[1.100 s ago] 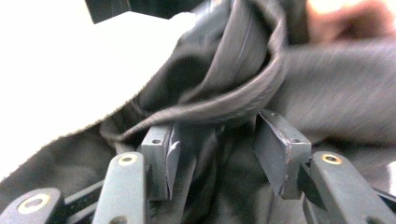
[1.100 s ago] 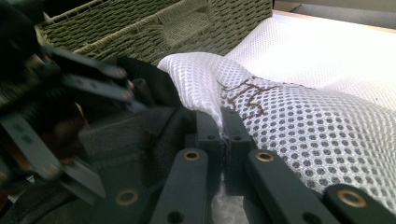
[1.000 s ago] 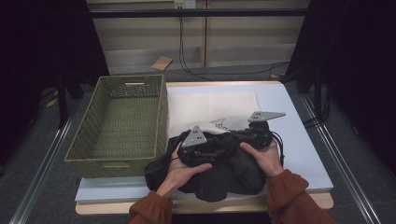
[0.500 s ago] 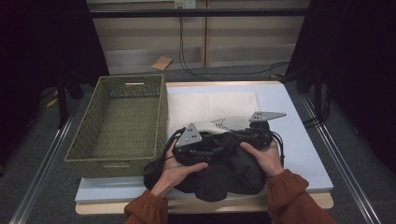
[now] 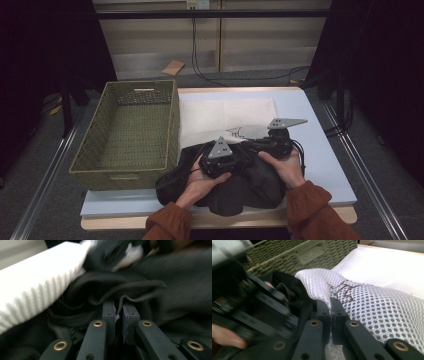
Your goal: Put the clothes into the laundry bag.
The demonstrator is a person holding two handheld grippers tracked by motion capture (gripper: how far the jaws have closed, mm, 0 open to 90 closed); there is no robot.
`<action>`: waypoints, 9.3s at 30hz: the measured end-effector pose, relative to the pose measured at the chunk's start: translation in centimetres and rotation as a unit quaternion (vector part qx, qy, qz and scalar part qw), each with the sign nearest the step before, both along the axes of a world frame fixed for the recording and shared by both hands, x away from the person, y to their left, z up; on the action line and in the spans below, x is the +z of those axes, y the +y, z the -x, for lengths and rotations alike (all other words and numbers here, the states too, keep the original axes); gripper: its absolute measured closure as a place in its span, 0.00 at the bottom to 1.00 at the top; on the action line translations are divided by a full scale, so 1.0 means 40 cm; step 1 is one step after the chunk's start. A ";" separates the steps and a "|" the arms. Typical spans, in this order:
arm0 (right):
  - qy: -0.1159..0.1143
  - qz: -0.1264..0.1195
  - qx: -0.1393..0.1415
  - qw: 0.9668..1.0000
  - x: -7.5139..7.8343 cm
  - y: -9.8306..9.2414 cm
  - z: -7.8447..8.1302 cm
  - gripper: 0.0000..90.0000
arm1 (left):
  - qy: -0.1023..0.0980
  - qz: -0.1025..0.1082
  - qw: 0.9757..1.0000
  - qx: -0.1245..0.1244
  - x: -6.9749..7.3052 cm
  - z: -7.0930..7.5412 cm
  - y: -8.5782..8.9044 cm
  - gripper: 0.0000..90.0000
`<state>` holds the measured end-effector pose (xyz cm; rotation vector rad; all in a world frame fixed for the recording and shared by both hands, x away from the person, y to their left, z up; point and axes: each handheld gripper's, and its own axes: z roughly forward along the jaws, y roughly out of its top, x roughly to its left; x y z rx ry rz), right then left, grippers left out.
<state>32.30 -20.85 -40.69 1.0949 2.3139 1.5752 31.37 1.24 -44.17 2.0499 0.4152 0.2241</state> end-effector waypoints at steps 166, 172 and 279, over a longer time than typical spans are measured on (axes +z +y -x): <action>0.020 0.004 -0.001 1.000 -0.035 -0.028 0.023 0.98 | 0.053 -0.009 0.998 0.041 -0.015 0.027 0.095 0.89; 0.020 -0.001 0.004 1.000 -0.026 -0.021 0.025 0.98 | 0.068 0.012 0.997 0.021 0.004 0.023 0.056 0.90; 0.013 0.000 0.018 1.000 -0.005 -0.014 0.027 0.98 | 0.030 0.014 0.999 0.010 0.025 -0.016 0.031 0.93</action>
